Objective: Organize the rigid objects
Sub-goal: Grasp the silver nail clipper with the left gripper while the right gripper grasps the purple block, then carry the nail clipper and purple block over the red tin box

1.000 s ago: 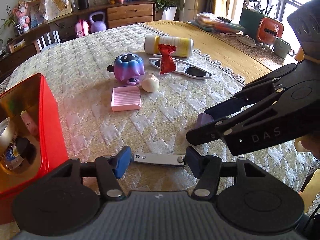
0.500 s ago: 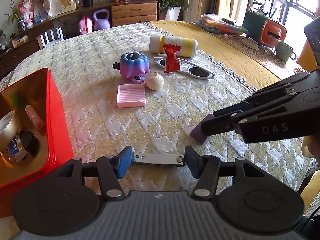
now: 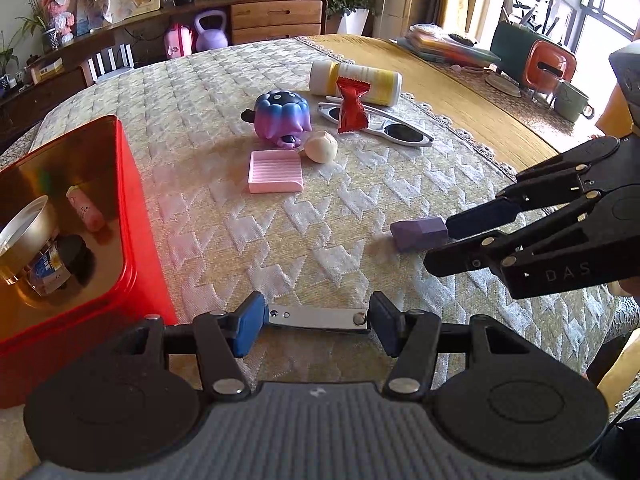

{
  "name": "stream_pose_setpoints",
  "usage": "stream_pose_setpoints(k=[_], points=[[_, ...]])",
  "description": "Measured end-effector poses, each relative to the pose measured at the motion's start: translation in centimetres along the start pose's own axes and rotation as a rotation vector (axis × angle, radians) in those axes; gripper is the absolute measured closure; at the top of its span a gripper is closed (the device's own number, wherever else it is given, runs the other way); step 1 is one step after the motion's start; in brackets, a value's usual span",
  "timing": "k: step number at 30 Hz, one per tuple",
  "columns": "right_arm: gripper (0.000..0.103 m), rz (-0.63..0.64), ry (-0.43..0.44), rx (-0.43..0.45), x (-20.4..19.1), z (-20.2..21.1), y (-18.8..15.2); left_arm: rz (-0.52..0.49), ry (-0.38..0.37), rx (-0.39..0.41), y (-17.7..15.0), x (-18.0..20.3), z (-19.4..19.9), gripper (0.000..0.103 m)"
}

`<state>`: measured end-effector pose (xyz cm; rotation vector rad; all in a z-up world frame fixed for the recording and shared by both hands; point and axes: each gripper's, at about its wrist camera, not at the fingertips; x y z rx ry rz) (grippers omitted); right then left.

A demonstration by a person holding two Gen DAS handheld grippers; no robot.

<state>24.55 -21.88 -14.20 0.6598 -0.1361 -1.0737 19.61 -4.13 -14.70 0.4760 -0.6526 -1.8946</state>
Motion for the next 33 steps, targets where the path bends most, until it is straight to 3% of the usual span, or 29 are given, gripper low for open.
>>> stream_pose_setpoints(k=[9,14,19,33], points=[[0.058,0.111,-0.010,-0.007,0.3,-1.4,1.4,0.000,0.002,-0.001,0.0,0.0,0.0,0.046],[0.062,0.113,-0.038,0.009,-0.1,-1.4,1.1,0.001,0.005,0.000,0.0,0.1,0.0,0.046],[0.083,0.098,-0.052,0.020,-0.9,-0.9,0.4,0.005,0.010,-0.003,0.0,0.1,0.0,0.046],[0.083,0.048,-0.038,0.054,-3.6,1.6,0.5,0.063,0.036,0.027,0.0,-1.1,3.5,0.046]])
Point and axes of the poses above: each gripper's, at about its wrist camera, not at the fingertips, and z roughly against the way its jaws point, x to its right, y to its top, and after that the axes turned 8 degrees about -z, right-handed
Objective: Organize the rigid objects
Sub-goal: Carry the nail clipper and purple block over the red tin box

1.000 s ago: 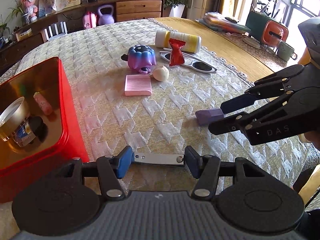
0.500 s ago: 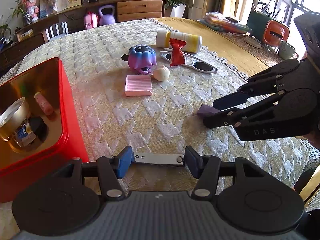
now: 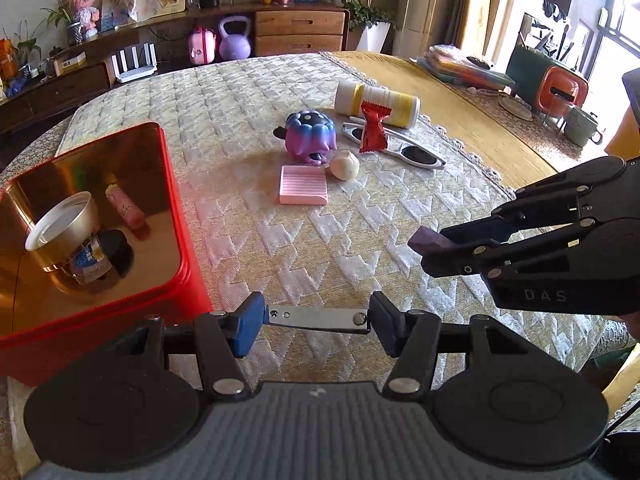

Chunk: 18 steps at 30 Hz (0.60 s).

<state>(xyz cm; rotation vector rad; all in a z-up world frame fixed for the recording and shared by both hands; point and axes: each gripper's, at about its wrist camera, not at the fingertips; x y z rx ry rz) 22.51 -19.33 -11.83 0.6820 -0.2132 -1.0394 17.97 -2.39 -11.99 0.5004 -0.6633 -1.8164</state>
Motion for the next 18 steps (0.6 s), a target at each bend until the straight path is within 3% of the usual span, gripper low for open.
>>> stream_pose_setpoints(k=[18], points=[[0.083,0.066,0.057,0.061,-6.6,3.5,3.7,0.088,0.103,0.091,1.1,-5.1,6.4,0.046]])
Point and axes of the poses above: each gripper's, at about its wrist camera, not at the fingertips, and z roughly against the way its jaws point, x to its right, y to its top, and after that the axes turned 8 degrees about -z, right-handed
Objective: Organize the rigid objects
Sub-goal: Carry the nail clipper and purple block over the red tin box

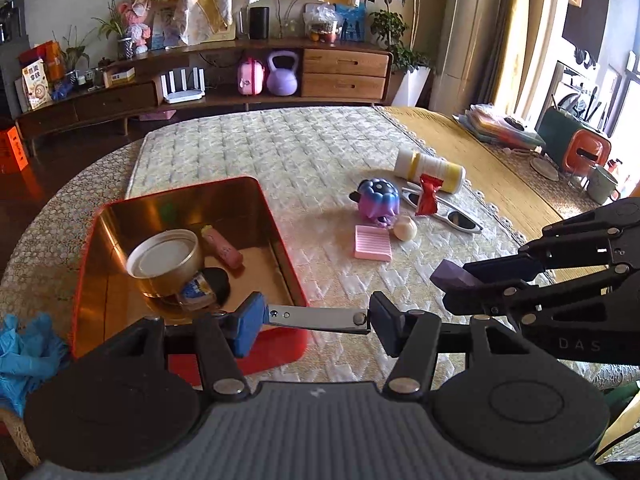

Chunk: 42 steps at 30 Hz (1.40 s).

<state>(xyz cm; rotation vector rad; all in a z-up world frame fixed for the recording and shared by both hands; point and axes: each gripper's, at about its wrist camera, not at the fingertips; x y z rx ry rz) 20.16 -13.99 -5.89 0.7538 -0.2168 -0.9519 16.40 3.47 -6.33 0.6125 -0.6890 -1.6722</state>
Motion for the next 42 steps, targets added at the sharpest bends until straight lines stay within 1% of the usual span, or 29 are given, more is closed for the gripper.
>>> stream_pose_setpoints(k=[8,12,18,24,31,35,39,42], points=[[0.083,0.045,0.025,0.021,-2.8,-0.6,2.4,0.035,0.055,0.020,0.2,-3.3,0.8,0.046],[0.083,0.063,0.029,0.028,-3.9,-1.6,3.8,0.051,0.083,0.014,-0.2,-5.0,0.8,0.046],[0.083,0.087,0.031,0.023,-5.2,-3.7,5.6,0.091,0.108,-0.019,-0.7,-7.5,-0.3,0.046],[0.083,0.102,0.013,0.013,-6.0,-6.6,7.8,0.138,0.116,-0.074,-0.7,-9.6,-2.5,0.046],[0.083,0.098,0.001,-0.044,-6.0,-10.8,9.5,0.134,0.129,-0.105,-0.4,-10.3,-4.5,0.046],[0.083,0.084,0.019,-0.097,-6.3,-13.1,10.2,0.139,0.122,-0.126,-0.6,-10.5,-5.6,0.046],[0.083,0.107,0.004,-0.148,-6.6,-14.9,10.4,0.143,0.124,-0.147,-1.0,-10.7,-6.4,0.046],[0.083,0.133,0.002,-0.165,-7.1,-15.9,10.1,0.143,0.125,-0.157,-1.2,-10.7,-6.9,0.046]])
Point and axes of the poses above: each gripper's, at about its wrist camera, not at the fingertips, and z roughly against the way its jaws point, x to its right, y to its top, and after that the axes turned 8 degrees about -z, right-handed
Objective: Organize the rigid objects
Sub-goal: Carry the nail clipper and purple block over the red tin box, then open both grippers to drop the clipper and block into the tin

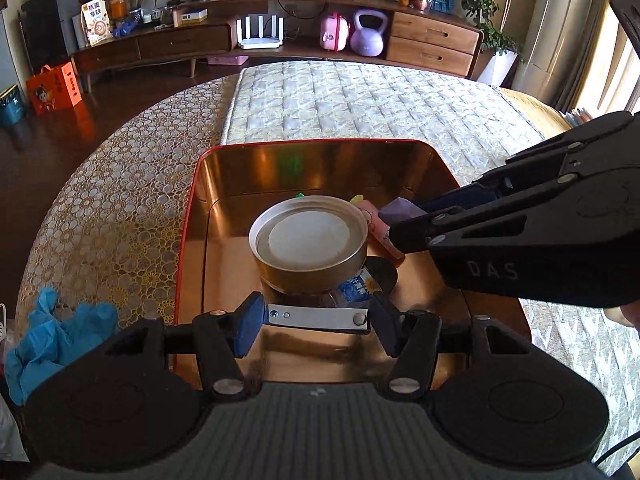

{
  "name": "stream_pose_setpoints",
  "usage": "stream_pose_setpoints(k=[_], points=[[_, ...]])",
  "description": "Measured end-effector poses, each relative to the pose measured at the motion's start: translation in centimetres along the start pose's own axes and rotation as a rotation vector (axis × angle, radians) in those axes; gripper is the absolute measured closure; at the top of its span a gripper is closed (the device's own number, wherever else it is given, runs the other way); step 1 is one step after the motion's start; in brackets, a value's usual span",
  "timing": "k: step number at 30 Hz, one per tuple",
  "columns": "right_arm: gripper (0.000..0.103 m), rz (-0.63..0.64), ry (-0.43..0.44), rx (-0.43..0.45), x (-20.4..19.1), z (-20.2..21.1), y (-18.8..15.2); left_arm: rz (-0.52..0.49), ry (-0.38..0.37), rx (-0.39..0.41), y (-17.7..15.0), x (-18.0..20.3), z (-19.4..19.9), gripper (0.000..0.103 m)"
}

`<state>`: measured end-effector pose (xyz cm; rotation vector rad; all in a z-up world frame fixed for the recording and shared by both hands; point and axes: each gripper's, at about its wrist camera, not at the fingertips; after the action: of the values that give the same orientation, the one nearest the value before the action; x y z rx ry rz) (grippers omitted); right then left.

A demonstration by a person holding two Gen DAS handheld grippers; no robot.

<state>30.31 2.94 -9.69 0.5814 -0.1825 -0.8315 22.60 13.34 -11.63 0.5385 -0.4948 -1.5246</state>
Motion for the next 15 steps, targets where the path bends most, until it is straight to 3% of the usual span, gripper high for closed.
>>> stream_pose_setpoints(k=[15], points=[[0.082,-0.029,0.010,-0.013,-0.5,-2.7,0.6,-0.032,0.031,0.006,0.3,0.3,-1.2,0.046]])
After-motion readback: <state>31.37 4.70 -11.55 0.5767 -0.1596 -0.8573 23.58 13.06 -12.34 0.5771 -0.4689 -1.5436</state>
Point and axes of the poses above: each gripper's, at about its wrist camera, not at the fingertips, and z roughly against the way its jaws point, x to its right, y to its top, and after that the axes turned 8 degrees about -z, right-handed
